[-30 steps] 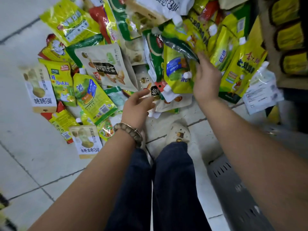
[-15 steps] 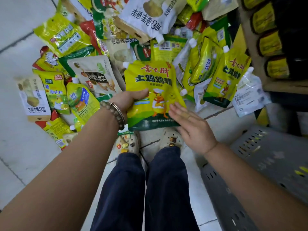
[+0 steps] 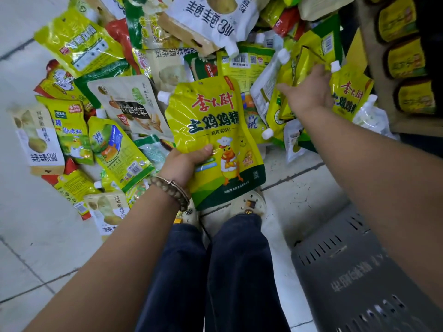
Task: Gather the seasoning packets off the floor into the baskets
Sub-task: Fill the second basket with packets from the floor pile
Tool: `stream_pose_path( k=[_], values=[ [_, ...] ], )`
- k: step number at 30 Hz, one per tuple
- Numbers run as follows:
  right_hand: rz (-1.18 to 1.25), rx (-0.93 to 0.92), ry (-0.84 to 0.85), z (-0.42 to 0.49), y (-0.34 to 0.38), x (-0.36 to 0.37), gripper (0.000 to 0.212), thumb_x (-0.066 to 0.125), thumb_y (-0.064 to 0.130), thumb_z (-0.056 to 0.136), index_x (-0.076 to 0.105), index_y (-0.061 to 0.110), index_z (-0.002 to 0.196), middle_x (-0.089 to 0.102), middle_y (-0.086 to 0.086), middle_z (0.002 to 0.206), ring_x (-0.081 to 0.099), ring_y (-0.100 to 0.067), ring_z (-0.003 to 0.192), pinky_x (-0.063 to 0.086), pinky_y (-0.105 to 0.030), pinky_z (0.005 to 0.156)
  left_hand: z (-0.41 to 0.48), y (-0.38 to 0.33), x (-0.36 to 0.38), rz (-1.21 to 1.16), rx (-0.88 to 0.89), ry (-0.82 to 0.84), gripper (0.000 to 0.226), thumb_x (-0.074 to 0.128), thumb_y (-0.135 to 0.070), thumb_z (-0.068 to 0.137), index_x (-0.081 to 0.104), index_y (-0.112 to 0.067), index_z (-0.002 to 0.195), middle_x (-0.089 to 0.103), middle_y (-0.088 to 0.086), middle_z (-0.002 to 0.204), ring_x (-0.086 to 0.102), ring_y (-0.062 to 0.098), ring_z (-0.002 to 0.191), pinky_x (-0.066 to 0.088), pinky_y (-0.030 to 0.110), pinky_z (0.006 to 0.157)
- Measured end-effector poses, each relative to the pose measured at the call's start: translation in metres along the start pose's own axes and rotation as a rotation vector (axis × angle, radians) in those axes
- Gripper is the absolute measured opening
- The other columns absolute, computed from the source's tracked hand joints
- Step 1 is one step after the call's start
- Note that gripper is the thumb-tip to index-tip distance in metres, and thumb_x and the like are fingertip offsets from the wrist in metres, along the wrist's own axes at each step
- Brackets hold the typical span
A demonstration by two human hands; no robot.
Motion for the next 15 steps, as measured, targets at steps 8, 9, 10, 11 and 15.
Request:
stream_pose_path(
  k=[8, 9, 10, 11, 15],
  values=[
    [0.236, 0.093, -0.066, 0.008, -0.019, 0.037, 0.074, 0.058, 0.044, 0.089, 0.025, 0.008, 0.144, 0.033, -0.016, 0.147, 0.038, -0.031, 0.133, 0.037, -0.04, 0.103, 0.011, -0.002, 0.005, -0.046, 0.003, -0.017, 0.024, 0.077, -0.018, 0.071, 0.07, -0.011, 0.092, 0.072, 0.002, 0.081, 0.067, 0.026, 0.078, 0.052, 0.048, 0.086],
    [0.244, 0.089, -0.067, 0.008, -0.019, 0.039, 0.072, 0.057, 0.041, 0.09, 0.024, 0.008, 0.145, 0.03, -0.016, 0.149, 0.035, -0.031, 0.135, 0.035, -0.039, 0.106, 0.013, -0.003, 0.006, -0.05, 0.012, -0.011, 0.018, 0.076, -0.017, 0.073, 0.071, -0.013, 0.089, 0.072, 0.002, 0.08, 0.067, 0.026, 0.078, 0.052, 0.048, 0.086],
    [0.243, 0.09, -0.069, 0.008, -0.018, 0.041, 0.069, 0.055, 0.038, 0.092, 0.024, 0.008, 0.146, 0.028, -0.016, 0.151, 0.032, -0.031, 0.137, 0.033, -0.039, 0.108, 0.016, -0.002, 0.008, -0.047, 0.018, 0.0, 0.014, 0.076, -0.018, 0.073, 0.071, -0.014, 0.086, 0.072, 0.002, 0.079, 0.067, 0.027, 0.079, 0.052, 0.049, 0.087],
    [0.232, 0.091, -0.074, 0.009, -0.016, 0.042, 0.064, 0.053, 0.035, 0.094, 0.026, 0.008, 0.146, 0.028, -0.016, 0.151, 0.033, -0.031, 0.137, 0.034, -0.038, 0.107, 0.017, -0.002, 0.008, -0.04, 0.016, 0.001, 0.012, 0.076, -0.019, 0.072, 0.072, -0.014, 0.082, 0.072, 0.002, 0.078, 0.066, 0.028, 0.08, 0.051, 0.05, 0.089],
    [0.105, 0.11, -0.139, 0.007, -0.013, 0.029, 0.031, 0.04, 0.014, 0.098, 0.053, 0.003, 0.124, 0.054, -0.018, 0.13, 0.051, -0.033, 0.12, 0.043, -0.036, 0.089, 0.021, 0.0, 0.01, -0.013, 0.012, -0.015, 0.01, 0.078, -0.024, 0.069, 0.075, -0.015, 0.066, 0.071, 0.002, 0.074, 0.064, 0.027, 0.08, 0.049, 0.049, 0.093]
  ],
)
Point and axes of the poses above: each hand's wrist, its own z-axis towards the middle knuckle, its own x-axis out of the palm, y = z × x, the point moved 6 cm from there along z, towards the middle knuckle
